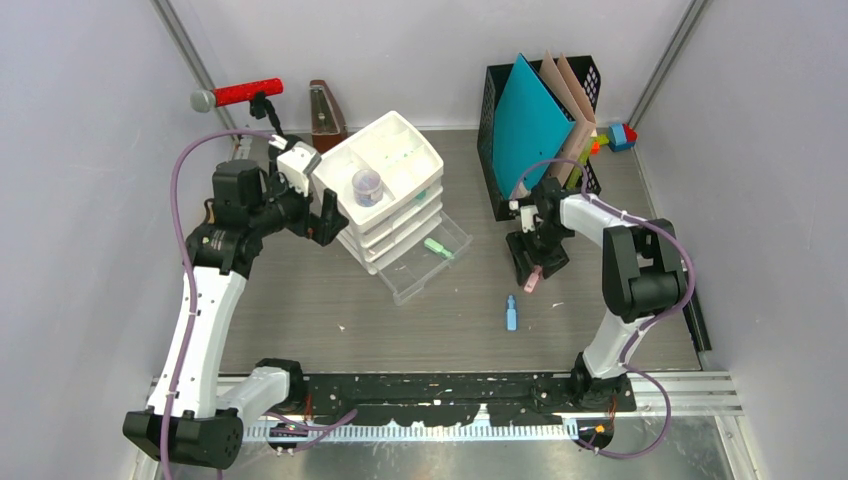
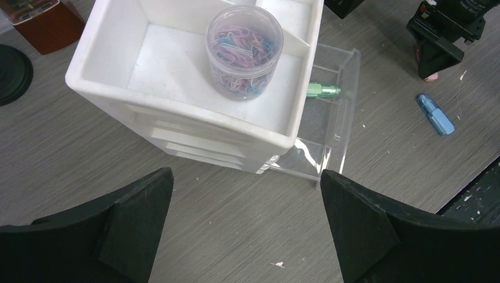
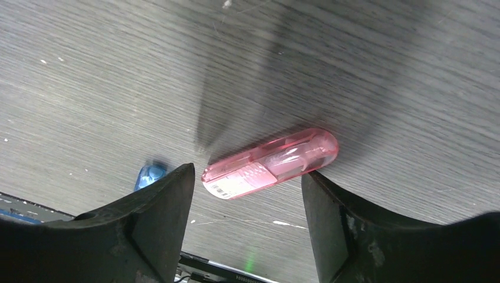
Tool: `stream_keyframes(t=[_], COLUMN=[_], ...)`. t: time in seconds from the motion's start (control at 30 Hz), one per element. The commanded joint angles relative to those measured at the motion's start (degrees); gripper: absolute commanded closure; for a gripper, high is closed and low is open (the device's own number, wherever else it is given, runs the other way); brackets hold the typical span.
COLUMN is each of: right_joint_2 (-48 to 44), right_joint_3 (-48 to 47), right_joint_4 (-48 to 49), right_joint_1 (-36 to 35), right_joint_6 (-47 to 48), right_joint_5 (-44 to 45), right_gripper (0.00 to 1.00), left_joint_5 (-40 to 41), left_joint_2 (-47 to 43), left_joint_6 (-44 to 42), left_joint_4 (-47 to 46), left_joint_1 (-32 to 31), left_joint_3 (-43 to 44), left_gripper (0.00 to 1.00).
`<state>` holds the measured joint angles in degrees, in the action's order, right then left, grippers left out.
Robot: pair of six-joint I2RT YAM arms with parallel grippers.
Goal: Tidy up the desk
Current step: Pick up the stationery from the center of the board.
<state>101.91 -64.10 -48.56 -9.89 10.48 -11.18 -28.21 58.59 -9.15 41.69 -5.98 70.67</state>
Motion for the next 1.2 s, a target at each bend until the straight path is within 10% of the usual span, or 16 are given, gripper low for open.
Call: stream_keyframes(t=[0.0, 0.67, 1.17], right_joint_2=[1.2, -0.7, -1.5], right_joint_3=[-1.0, -9.6, -22.7], right_joint_4=[2.6, -2.8, -2.6], right_joint_1=[-0.9, -4.7, -22.7], right_joint_6=[0.1, 3.5, 12.7], right_joint_5=[2.3, 0.8, -2.3], right_gripper=[0.29, 0.83, 0.83], left_joint_5=[-1.4, -1.3, 2.4], left_joint_2=[-0.1, -0.4, -1.8], left_joint_6=[0.8, 0.1, 0.4], left_joint_4=[-2.9, -2.1, -1.1], left_joint_1=[0.2, 0.2, 0.2], left_joint_3=[0.0, 0.4, 1.0], left_gripper=[0.00, 0.00, 0.00])
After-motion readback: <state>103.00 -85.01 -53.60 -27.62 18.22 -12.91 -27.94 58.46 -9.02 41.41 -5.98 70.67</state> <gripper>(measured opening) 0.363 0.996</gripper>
